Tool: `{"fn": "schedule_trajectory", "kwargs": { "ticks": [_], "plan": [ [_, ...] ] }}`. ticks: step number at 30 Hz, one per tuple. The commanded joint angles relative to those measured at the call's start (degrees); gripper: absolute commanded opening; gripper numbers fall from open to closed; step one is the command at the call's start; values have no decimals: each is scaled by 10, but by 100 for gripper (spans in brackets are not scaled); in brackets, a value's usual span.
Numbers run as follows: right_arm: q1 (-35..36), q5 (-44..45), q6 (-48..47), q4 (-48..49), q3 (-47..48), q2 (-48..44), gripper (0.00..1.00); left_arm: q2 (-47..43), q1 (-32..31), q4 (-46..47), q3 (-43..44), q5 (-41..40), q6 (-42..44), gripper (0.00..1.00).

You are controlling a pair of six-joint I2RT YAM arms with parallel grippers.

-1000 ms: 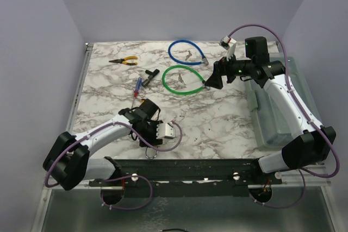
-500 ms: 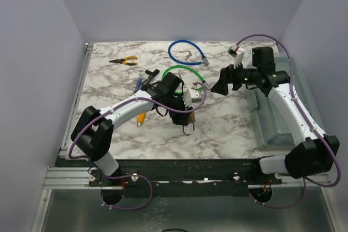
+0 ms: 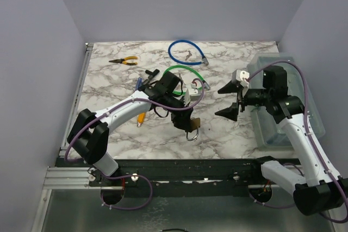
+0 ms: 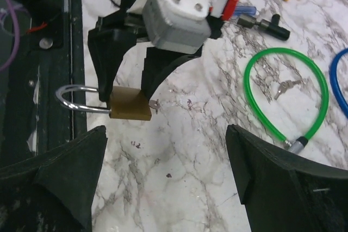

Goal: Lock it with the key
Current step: Pick up the lock from the center of the board.

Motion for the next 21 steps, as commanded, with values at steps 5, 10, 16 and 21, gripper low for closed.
{"fn": "schedule_trajectory", "kwargs": {
  "ticks": [5,10,16,21],
  "plan": [
    [123,4,-283,-103,-6,37,96,-20,0,12,28,117,-9,0],
    [182,23,-318,-99,-7,72,96,-20,-1,12,42,133,-10,0],
    [194,22,-343,-70,-36,82,93,-32,-1,12,55,161,-15,0],
    [204,30,-346,-16,-66,85,87,-38,-1,13,67,171,-22,0]
  ]
}}
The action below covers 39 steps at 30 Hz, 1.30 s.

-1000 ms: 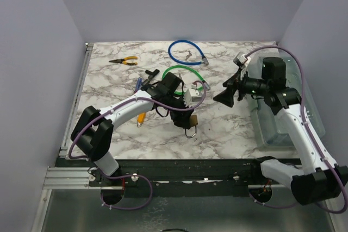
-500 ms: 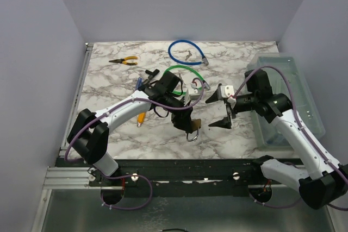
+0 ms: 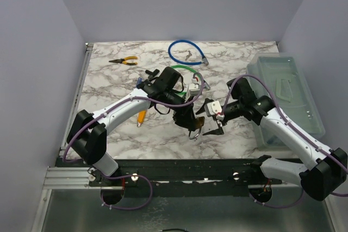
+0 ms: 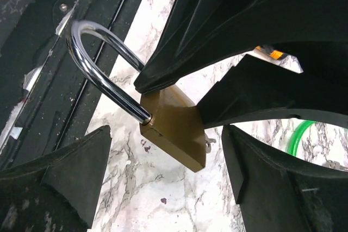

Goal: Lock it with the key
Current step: Pick up the lock from the center of the board.

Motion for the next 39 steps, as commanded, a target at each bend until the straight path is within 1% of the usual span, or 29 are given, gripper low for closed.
{"fn": "schedule_trajectory", "kwargs": {
  "ticks": [1,4,13,16,18,19,20,22,26,27,29,32,37,39],
  "plan": [
    [11,12,-24,50,-19,5,85,-33,-1,16,37,73,-9,0],
    [19,14,-19,74,-27,7,80,-31,0,18,42,78,-14,0],
    [25,28,-1,139,-56,-3,49,-34,-1,22,44,91,-22,0],
    [25,29,14,149,-55,-5,32,-38,-1,23,39,91,-25,0],
    [25,28,25,146,-50,-8,15,-47,-1,23,31,84,-26,0],
    [25,28,29,141,-45,-9,6,-54,-1,23,24,78,-26,6],
    [24,29,37,136,-40,-9,1,-61,1,23,18,68,-29,20],
    [25,38,54,122,-28,-10,1,-77,15,24,2,58,-36,46],
    [25,66,99,96,-19,-15,0,-122,89,24,-20,34,-31,64],
    [25,70,105,89,-19,-16,0,-132,111,23,-22,30,-28,67],
    [25,79,130,81,-17,-17,0,-148,149,23,-21,16,-21,69],
    [25,91,159,71,-8,-5,0,-167,174,10,-14,-5,3,70],
    [25,131,216,45,38,43,0,-198,168,-30,-12,-12,38,71],
    [25,138,232,27,59,62,0,-214,153,-37,-23,-29,61,70]
  ]
}}
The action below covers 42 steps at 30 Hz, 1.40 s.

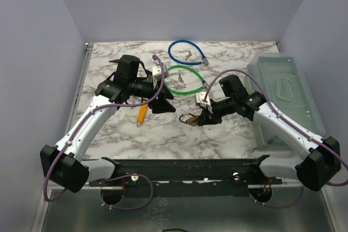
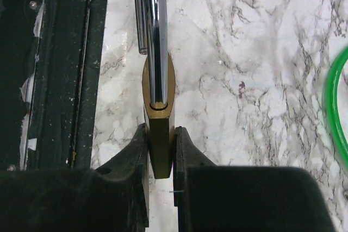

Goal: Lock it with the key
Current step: Pick up the lock from the center of the board, then lock the lock.

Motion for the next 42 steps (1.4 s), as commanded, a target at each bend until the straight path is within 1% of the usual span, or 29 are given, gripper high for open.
{"fn": "schedule_trajectory", "kwargs": {
  "ticks": [1,6,8,13,16,18,22,23,25,27,28,29,30,31,32,34,37,39,40,42],
  "plan": [
    [0,22,69,-19,67,32,0,-41,-32,-30,-13,-41,62,70],
    [0,15,84,-40,101,55,0,-43,-116,-29,-39,-120,88,70],
    [0,9,86,-48,113,61,0,-36,-139,-25,-43,-140,92,70],
    [0,2,76,-64,124,65,0,-14,-148,-19,-29,-153,96,69],
    [0,0,71,-72,122,65,0,-6,-150,-16,-26,-155,103,67],
    [0,-1,73,-75,126,67,0,0,-153,-10,-21,-153,97,63],
    [0,-8,73,-83,138,70,0,13,-165,25,-15,-165,54,51],
    [0,-9,75,-86,142,71,0,18,-168,33,-13,-172,44,45],
    [0,-10,79,-90,148,72,0,23,-171,53,-10,-188,13,37],
    [0,-14,87,-89,153,70,0,26,-171,65,-9,-186,-15,29],
    [0,-16,91,-88,154,69,0,25,-172,68,-12,-182,-22,24],
    [0,-22,92,-88,155,66,0,23,-172,71,-16,-180,-27,15],
    [0,-25,93,-87,155,64,0,21,-172,74,-20,-181,-32,2],
    [0,-25,103,-80,153,60,1,16,-172,78,-24,-186,-39,0],
    [0,-17,121,-71,152,57,3,11,-171,81,-26,-188,-43,0],
    [0,4,169,-56,156,53,13,-11,-164,96,-34,-176,-64,0],
    [-8,34,235,-29,154,37,38,-49,-145,147,-60,-135,-111,0],
    [-22,46,269,2,137,16,51,-63,-140,167,-66,-123,-137,0],
    [-32,52,285,19,128,3,57,-66,-137,171,-64,-116,-147,0],
    [-52,61,314,62,111,-22,63,-67,-122,186,-58,-95,-194,0]
  ]
}}
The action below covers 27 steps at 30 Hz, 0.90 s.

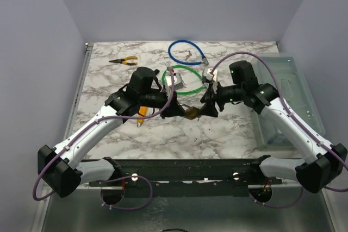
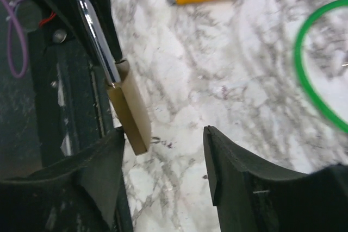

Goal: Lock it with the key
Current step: Lock the lock.

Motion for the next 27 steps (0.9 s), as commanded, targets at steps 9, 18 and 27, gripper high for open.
{"fn": "schedule_trajectory", "kwargs": {
  "ticks": [9,18,27],
  "plan": [
    [-54,-12,176,253,-88,-149,75,-20,89,297,15,147,-334,0],
    [-54,-113,149,285,-77,-125,100,-11,89,393,12,177,-428,0],
    [-54,-176,161,365,-81,-102,96,-7,89,446,-1,189,-484,0]
  ]
}}
